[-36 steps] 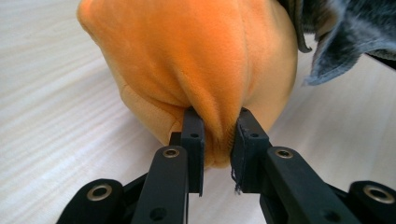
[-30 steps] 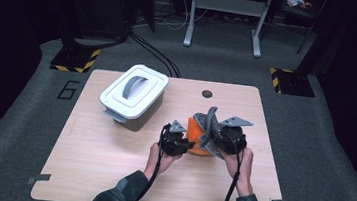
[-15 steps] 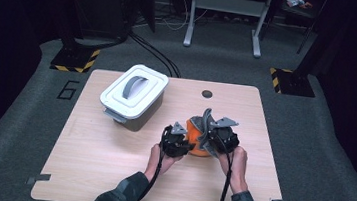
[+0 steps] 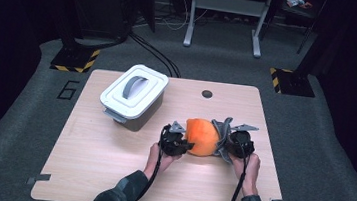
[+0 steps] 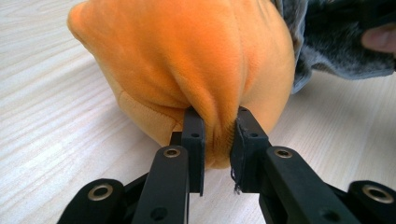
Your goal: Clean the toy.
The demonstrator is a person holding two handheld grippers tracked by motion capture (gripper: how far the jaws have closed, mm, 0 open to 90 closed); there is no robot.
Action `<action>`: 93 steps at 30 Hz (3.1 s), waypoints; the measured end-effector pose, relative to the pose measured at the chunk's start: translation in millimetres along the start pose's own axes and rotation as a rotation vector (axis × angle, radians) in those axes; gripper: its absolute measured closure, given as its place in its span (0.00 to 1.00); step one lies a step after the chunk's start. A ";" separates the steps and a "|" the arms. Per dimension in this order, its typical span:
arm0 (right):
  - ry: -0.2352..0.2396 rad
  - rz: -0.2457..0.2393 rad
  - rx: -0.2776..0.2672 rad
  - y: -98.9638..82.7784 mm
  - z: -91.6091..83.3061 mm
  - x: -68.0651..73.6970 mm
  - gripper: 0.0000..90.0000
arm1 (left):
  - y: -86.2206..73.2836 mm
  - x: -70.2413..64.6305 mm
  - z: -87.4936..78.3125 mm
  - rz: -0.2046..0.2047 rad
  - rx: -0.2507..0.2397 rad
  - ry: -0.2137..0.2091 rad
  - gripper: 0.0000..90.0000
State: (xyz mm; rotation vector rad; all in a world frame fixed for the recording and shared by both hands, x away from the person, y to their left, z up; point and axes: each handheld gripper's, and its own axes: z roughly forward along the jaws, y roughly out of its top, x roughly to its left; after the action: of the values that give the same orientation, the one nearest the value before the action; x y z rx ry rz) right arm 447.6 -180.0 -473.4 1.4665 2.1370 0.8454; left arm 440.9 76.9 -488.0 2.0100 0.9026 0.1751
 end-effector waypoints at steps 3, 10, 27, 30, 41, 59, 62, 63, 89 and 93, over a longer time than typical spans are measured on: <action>0.003 0.017 0.021 -5.2 8.1 -4.8 0.86 | -0.5 1.7 0.1 -0.017 -0.003 -0.011 0.86; 0.008 0.029 0.053 -7.0 19.5 -6.2 0.85 | -1.2 4.4 -0.3 -0.013 -0.002 -0.013 0.86; 0.021 -0.092 -0.122 25.9 -48.9 25.4 0.85 | -1.4 3.0 -1.2 -0.012 -0.006 -0.020 0.86; 0.064 -0.158 -0.140 36.2 -51.0 47.6 0.85 | -1.0 2.7 -1.6 0.000 -0.002 -0.015 0.86; 0.044 -0.130 -0.106 27.5 -29.2 42.2 0.85 | -1.4 0.0 -0.2 0.015 -0.005 -0.006 0.85; -0.030 0.011 -0.024 -0.4 -19.3 -6.8 0.84 | -4.4 6.3 -0.1 0.021 -0.018 -0.014 0.85; -0.023 -0.048 -0.107 10.8 -42.2 7.2 0.84 | -4.1 5.9 0.0 0.025 -0.017 -0.011 0.85; -0.023 -0.048 -0.107 10.8 -42.2 7.2 0.84 | -4.1 5.9 0.0 0.025 -0.017 -0.011 0.85; 0.015 -0.090 -0.044 31.2 -12.7 24.8 0.85 | -12.0 -3.8 8.6 0.218 -0.079 0.125 0.68; 0.029 -0.076 -0.059 29.7 -13.7 20.9 0.85 | -9.8 -3.2 8.5 0.211 -0.085 0.120 0.83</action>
State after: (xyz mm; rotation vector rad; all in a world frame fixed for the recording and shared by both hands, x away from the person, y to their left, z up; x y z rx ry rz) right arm 451.7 -156.2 -443.0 1.3428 2.1561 0.8989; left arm 437.1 72.3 -500.0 2.0289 0.7426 0.4486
